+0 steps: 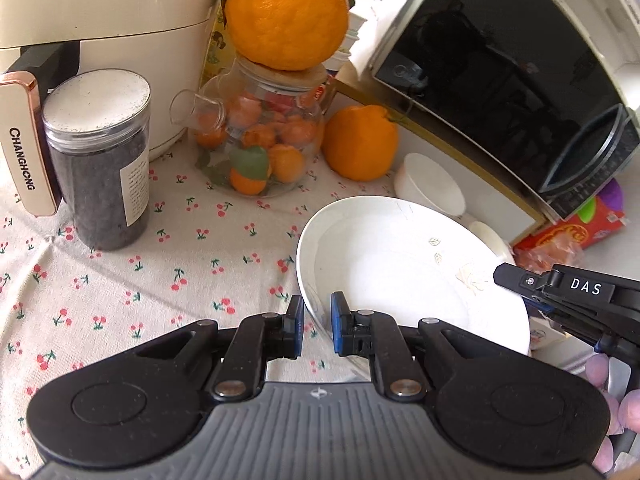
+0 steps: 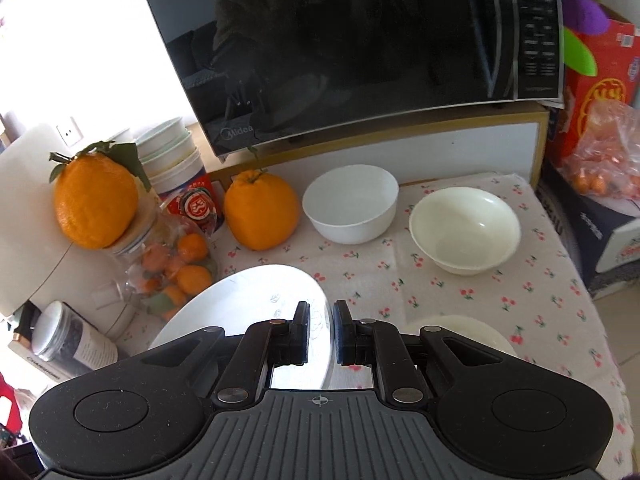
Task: Organize plates and bowls
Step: 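Lift and carry the white plate toward the blue plate stack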
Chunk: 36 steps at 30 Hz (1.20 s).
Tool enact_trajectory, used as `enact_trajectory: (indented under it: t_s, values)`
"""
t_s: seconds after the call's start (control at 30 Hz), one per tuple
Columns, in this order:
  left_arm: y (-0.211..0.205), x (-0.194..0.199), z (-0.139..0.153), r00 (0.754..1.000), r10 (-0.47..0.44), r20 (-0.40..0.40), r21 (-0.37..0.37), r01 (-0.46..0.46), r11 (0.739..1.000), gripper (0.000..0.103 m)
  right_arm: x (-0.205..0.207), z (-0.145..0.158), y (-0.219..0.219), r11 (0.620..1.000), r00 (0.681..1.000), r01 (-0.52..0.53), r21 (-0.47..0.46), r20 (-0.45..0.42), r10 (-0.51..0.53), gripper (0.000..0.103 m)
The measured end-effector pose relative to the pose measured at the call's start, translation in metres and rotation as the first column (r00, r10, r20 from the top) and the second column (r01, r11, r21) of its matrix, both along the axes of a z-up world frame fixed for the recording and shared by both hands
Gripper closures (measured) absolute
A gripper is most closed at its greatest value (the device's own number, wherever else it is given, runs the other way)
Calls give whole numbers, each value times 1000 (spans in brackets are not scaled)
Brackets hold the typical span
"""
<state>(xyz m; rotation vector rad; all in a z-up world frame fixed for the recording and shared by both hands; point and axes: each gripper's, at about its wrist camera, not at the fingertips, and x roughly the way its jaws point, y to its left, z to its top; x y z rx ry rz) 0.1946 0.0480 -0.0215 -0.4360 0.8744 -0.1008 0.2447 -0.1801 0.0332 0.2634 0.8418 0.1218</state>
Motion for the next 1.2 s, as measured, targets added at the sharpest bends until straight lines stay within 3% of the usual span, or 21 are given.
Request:
enact_trajectory:
  t_s: [0.53,1.2]
  values:
    - [-5,-40,1,988,-152,-6,29,152,988,91,-78,6,-22,999,997,36,21,-62,-35,90]
    - [-18,-69,0,967,-254,2,200,249,948,91,-126,-10,-17,999,981,-10,-45,-192,1,90]
